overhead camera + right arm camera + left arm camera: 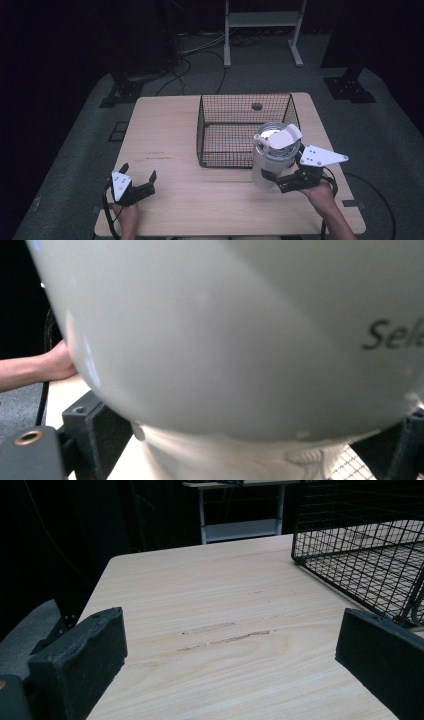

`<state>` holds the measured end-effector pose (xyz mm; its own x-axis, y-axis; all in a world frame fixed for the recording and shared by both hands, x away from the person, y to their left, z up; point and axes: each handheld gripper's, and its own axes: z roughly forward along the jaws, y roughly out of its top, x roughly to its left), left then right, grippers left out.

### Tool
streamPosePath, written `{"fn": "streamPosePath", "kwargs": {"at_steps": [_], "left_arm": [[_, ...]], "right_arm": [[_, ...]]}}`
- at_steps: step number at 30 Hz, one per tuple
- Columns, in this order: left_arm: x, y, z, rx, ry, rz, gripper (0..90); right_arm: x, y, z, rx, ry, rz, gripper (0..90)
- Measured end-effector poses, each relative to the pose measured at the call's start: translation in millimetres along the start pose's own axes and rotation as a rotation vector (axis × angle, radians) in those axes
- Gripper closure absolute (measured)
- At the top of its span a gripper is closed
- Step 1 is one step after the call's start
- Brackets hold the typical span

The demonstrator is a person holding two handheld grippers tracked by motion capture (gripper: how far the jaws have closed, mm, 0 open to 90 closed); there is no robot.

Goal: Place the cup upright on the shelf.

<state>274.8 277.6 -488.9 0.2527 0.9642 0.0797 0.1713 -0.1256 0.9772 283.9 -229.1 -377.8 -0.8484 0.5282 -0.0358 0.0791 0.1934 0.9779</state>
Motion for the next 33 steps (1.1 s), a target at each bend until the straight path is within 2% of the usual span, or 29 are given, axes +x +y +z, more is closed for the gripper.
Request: {"fn": "streamPosePath", "kwargs": {"at_steps": [4, 8, 18, 28, 33], "left_arm": [[0.0, 0.0, 0.0, 0.0, 0.0, 0.0, 0.0], [0.3, 0.1, -0.1, 0.0, 0.0, 0.001, 0.0], [0.4, -0.1, -0.1, -0.003, 0.0, -0.001, 0.0], [0.8, -0.1, -0.4, -0.003, 0.0, -0.002, 0.0], [0.9, -0.1, -0.3, -0.004, 0.0, -0.002, 0.0]], "right_arm": [[-2.2, 10.4, 4.8, -0.004, 0.014, -0.009, 8.6], [-4.9, 19.1, 10.5, -0.023, 0.033, 0.002, 8.6], [-11.2, 35.0, 23.6, -0.034, 0.048, -0.011, 8.6], [-25.7, 47.3, 32.5, -0.046, 0.039, 0.012, 8.5], [-35.5, 52.6, 38.3, -0.021, 0.026, 0.015, 8.5]]}}
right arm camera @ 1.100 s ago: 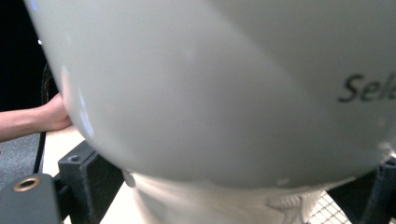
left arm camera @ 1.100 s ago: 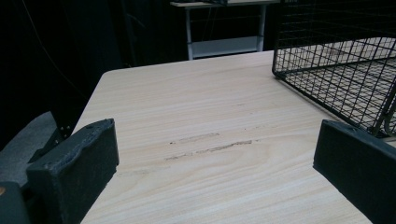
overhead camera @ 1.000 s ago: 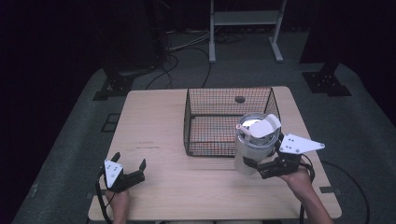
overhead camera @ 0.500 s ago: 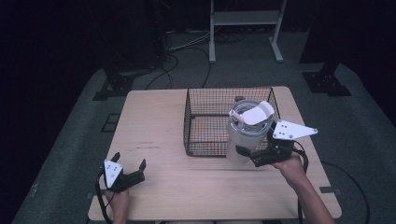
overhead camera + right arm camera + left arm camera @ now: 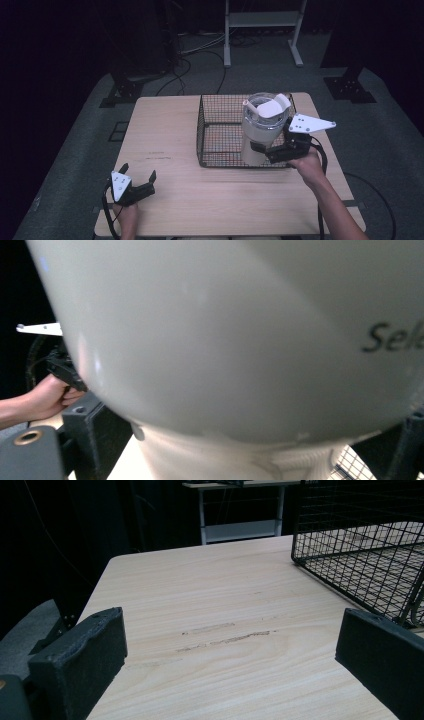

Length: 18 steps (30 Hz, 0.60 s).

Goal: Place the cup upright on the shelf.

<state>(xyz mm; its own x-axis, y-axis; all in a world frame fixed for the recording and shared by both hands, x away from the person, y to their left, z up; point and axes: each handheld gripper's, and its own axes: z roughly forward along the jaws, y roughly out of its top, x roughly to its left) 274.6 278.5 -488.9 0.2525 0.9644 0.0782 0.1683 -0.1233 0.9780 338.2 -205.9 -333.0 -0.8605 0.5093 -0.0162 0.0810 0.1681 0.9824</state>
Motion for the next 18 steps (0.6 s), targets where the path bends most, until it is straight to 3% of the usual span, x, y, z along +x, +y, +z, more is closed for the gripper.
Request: {"fn": "streamPosePath", "kwargs": {"at_steps": [11, 18], "left_arm": [[-0.2, -0.1, 0.2, -0.002, 0.0, 0.0, 0.0], [-0.2, 0.0, 0.2, 0.0, -0.002, 0.0, 0.0]], "right_arm": [[-11.9, 13.4, 15.2, 0.022, -0.006, -0.012, 8.5], [-20.4, 22.8, 35.1, 0.021, -0.002, -0.026, 8.5]]}}
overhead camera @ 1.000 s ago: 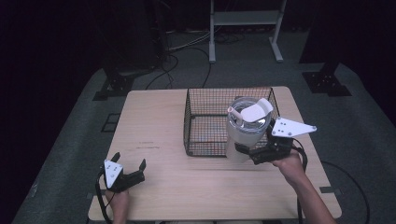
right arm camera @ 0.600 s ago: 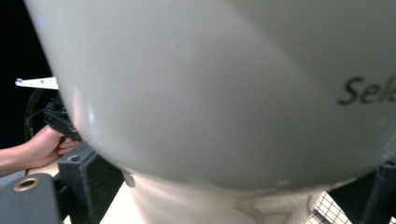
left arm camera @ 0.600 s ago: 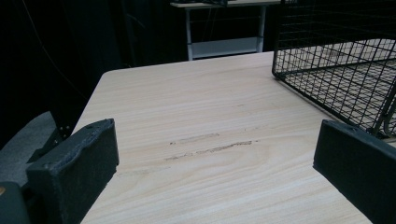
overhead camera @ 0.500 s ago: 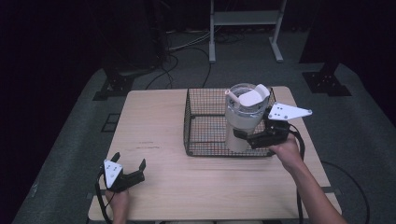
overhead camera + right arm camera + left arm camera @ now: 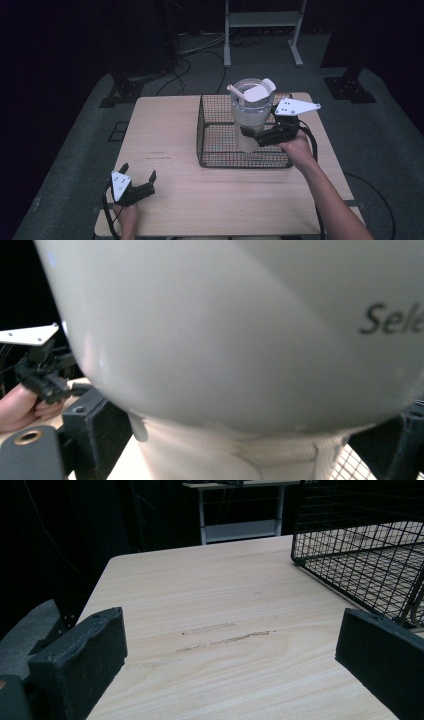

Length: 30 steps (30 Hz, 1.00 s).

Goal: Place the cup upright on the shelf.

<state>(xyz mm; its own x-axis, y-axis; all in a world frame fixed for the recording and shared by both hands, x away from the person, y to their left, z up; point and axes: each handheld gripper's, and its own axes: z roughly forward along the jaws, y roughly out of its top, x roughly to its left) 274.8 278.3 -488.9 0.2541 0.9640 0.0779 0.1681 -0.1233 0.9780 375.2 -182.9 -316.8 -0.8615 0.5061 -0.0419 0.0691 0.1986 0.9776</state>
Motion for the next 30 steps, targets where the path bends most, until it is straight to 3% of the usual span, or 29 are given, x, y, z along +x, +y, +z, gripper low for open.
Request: {"fn": "streamPosePath", "kwargs": {"at_steps": [13, 22, 30], "left_arm": [[0.6, 0.0, -0.3, -0.002, -0.002, 0.0, 0.0], [0.8, -0.1, -0.5, -0.002, -0.004, -0.006, 0.0], [0.9, -0.1, -0.7, -0.003, -0.007, -0.006, 0.0]], "right_arm": [[-21.6, 4.4, 38.6, 0.014, -0.006, 0.029, 8.5], [-32.2, 6.9, 59.0, 0.03, -0.008, 0.007, 8.5], [-44.1, 4.3, 73.0, 0.045, -0.012, 0.02, 8.5]]}}
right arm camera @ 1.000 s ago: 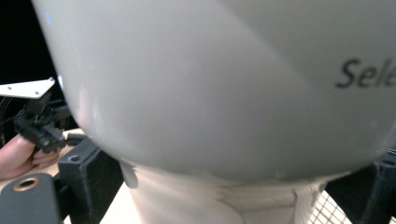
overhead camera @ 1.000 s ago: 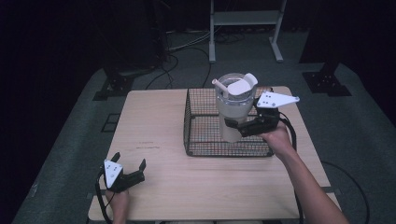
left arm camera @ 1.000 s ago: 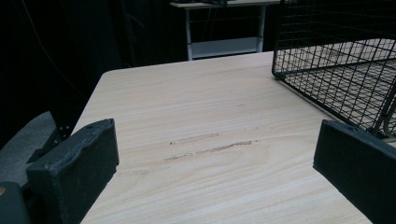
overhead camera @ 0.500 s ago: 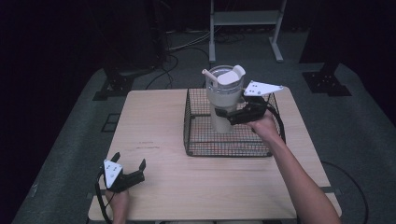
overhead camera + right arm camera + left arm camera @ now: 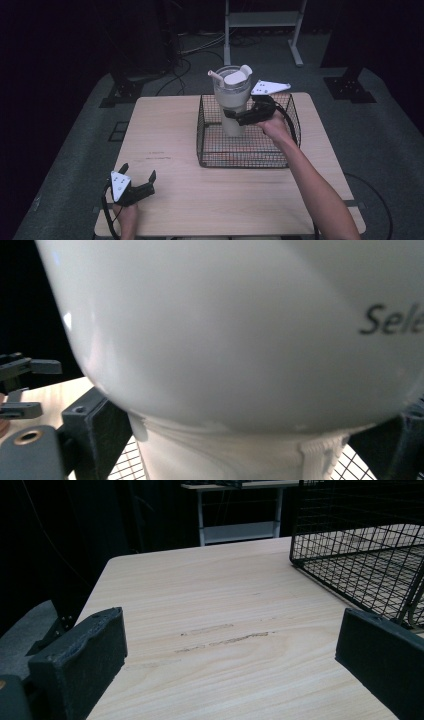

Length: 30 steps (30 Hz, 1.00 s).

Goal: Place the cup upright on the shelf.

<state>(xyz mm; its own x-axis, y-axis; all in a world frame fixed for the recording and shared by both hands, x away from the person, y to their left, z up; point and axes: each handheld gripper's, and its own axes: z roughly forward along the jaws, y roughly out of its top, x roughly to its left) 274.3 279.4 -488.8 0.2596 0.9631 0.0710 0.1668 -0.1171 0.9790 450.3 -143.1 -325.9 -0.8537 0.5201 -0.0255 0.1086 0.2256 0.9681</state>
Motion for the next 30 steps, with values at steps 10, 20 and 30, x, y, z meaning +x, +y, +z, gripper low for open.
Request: {"fn": "streamPosePath", "kwargs": {"at_steps": [10, 20, 30], "left_arm": [[0.5, 0.0, -0.1, -0.002, -0.001, 0.001, 0.0], [0.9, -0.1, -0.4, -0.008, -0.008, -0.001, 0.0], [1.0, -0.1, -0.1, -0.01, -0.008, -0.003, 0.0]], "right_arm": [[-16.2, -16.9, 17.9, 0.008, 0.003, 0.055, 8.5], [-25.8, -32.2, 34.6, 0.022, 0.01, 0.085, 8.5], [-32.2, -50.1, 45.2, 0.068, 0.013, 0.089, 8.4]]}}
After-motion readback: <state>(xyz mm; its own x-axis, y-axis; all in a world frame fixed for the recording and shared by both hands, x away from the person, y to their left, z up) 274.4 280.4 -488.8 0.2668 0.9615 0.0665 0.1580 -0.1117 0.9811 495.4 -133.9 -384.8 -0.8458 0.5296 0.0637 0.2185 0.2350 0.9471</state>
